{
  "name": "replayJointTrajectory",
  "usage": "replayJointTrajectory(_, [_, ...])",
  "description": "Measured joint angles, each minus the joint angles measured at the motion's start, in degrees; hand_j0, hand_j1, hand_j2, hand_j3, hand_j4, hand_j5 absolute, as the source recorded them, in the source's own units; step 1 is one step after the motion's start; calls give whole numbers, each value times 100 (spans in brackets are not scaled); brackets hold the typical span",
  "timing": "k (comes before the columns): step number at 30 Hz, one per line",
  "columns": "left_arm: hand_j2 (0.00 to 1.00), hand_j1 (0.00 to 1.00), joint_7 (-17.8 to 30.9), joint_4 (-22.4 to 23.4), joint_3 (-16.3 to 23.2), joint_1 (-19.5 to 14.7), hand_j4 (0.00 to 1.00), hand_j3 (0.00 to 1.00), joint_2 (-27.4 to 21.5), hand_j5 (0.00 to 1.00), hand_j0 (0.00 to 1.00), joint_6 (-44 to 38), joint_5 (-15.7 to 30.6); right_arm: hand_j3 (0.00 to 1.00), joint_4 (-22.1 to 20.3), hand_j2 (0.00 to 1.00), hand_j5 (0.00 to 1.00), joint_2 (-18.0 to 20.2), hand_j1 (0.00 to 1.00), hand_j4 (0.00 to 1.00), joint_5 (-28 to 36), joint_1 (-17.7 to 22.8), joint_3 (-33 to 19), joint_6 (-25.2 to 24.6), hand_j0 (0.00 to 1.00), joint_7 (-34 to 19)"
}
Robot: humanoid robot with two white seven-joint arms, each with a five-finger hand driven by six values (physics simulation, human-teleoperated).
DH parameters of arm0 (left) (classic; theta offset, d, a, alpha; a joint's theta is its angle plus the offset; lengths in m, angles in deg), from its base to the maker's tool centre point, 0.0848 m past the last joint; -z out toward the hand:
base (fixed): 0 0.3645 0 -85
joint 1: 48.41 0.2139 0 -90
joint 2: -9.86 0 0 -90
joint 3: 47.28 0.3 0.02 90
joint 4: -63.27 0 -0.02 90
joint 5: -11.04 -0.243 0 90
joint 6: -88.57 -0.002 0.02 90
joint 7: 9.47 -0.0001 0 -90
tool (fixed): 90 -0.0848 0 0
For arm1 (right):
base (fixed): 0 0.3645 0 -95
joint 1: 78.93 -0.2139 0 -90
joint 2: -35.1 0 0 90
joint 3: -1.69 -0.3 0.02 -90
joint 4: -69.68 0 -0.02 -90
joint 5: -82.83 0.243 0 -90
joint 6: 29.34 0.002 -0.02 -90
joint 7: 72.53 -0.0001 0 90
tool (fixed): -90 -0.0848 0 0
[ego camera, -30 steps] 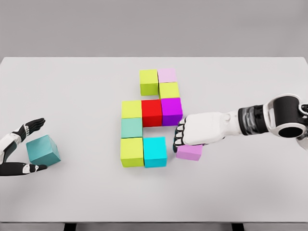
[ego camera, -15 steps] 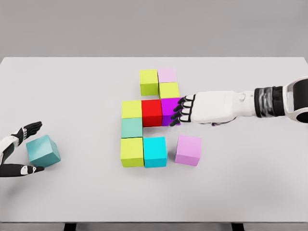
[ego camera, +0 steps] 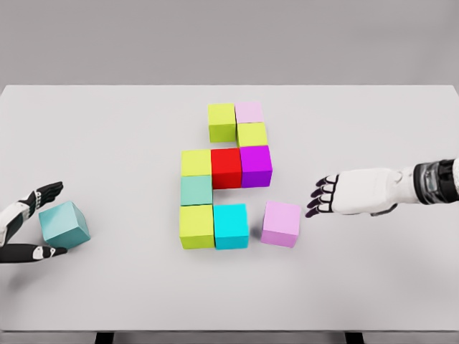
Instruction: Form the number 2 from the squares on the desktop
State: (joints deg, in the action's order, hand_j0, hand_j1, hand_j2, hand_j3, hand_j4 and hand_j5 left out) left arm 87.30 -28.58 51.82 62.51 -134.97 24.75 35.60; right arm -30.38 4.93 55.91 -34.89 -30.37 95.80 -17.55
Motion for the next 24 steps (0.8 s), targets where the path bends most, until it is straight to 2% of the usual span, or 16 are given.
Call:
replayJointTrajectory(7, [100,100,0,-4,51,-9,100,100,21,100,100,-53,0,100,5,100,100,-70,100,100,-118,-26,172,-1,100,0])
replayJointTrajectory(15, [95,95,0,-19,79,-26,95,95,73,95,95,-70,-7,100,-16,100,100,-185,100,100,-130,-62,175,-2,100,0])
replayJointTrajectory(24, [95,95,0,-30,123,-70,95,95,127,95,95,-104,-39,100,-29,100,100,-304,100,100,-131,-88,130,-2,100,0])
